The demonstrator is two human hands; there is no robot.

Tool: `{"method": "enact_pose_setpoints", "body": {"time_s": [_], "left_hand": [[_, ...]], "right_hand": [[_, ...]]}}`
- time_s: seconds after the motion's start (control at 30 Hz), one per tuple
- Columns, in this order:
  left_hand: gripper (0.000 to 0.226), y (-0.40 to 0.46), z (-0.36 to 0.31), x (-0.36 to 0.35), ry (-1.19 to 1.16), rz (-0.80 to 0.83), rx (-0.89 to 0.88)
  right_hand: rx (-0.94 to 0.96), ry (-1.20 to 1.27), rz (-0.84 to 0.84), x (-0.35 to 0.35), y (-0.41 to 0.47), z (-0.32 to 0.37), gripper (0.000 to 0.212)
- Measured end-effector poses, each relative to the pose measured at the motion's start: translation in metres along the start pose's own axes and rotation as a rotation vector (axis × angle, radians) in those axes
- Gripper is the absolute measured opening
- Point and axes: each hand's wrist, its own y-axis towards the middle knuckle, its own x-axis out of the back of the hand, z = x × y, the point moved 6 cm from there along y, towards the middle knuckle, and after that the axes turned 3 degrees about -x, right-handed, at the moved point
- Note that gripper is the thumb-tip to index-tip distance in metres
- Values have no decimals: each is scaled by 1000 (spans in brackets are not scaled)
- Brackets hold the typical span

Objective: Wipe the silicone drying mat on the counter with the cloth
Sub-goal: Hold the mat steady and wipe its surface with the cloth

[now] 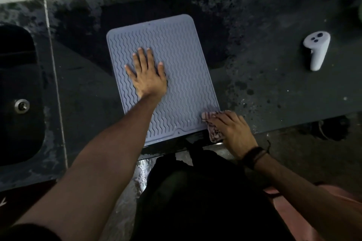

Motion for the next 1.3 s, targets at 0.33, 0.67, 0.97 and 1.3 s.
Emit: {"method": "enact_pose_setpoints", "body": {"time_s": [0.33, 0.67, 0.97, 1.3], "left_hand": [[63, -7, 46, 38, -125, -106, 87], [61, -5, 76, 20, 6, -51, 120], [62, -5, 75, 23, -77, -66, 115], [61, -4, 75, 21, -45, -44, 93]], "right_hand": [[77, 226, -183, 56, 168, 64, 59], [341, -12, -22, 20, 318, 181, 51], [-65, -36, -136, 41, 333, 55, 56], [242, 33, -104, 14, 334, 199, 44]]}}
